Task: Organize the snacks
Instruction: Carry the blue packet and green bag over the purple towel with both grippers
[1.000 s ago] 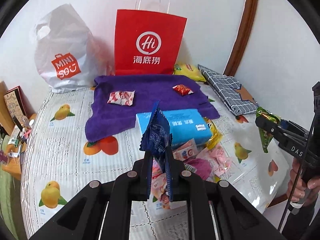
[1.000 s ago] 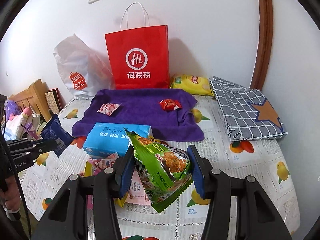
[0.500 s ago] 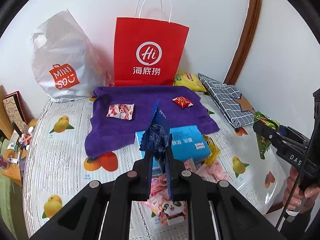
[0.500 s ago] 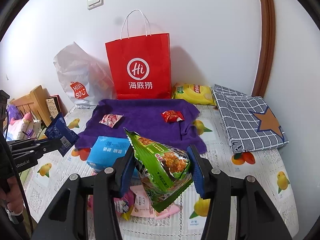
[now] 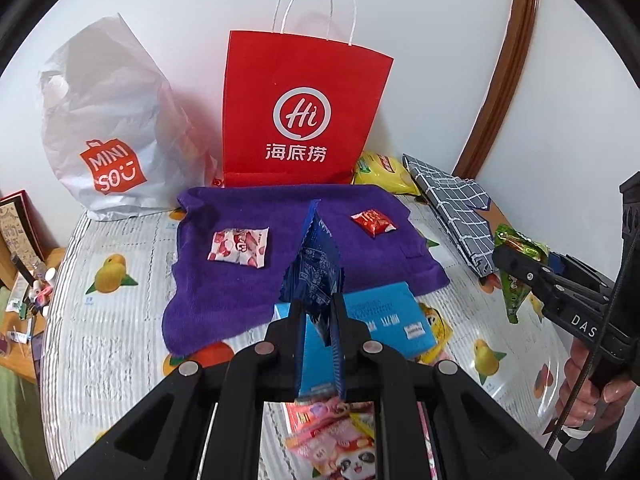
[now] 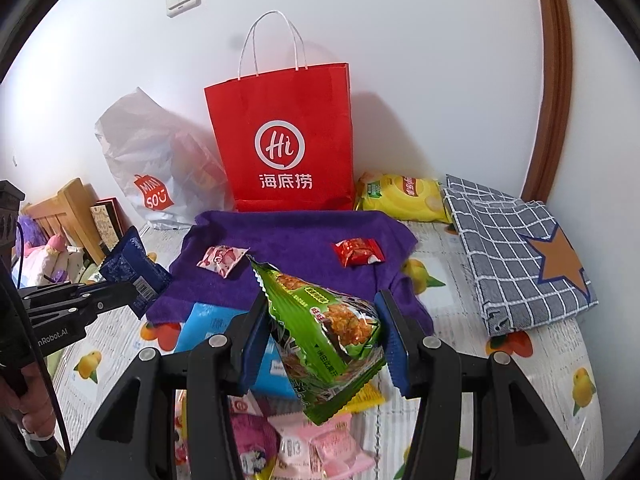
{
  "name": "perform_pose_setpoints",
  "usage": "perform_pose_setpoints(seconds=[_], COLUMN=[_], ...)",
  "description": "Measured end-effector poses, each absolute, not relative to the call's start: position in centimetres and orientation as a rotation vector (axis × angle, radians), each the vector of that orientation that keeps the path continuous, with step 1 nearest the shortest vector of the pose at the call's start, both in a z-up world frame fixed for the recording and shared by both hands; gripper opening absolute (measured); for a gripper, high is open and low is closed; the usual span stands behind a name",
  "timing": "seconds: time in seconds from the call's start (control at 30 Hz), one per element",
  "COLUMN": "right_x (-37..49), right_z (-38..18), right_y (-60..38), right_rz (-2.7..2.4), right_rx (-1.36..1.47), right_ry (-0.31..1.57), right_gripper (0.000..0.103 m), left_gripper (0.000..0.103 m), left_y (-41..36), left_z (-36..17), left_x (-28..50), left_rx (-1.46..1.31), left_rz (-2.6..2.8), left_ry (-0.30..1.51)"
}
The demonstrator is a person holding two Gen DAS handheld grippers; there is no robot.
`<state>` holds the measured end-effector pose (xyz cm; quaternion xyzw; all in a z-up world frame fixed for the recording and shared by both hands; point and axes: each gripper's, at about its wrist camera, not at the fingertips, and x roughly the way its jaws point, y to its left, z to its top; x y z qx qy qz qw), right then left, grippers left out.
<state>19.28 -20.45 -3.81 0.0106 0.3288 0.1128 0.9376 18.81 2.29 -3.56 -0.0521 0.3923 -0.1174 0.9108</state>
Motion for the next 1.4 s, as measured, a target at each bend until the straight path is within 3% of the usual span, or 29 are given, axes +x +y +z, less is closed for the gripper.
perform_pose_setpoints(seconds=[1.4], right_x=[32.3], right_z=[-10.1], right_y=[-20.2], right_rz=[0.185], right_rx=[0.025], right_ry=[0.807], right_gripper=[0.051], left_gripper=[0.012], left_y=[5.9], left_z=[-8.6], left_x=[30.8], left_rx=[-0.147], left_rz=[-0.191], left_ry=[0.910])
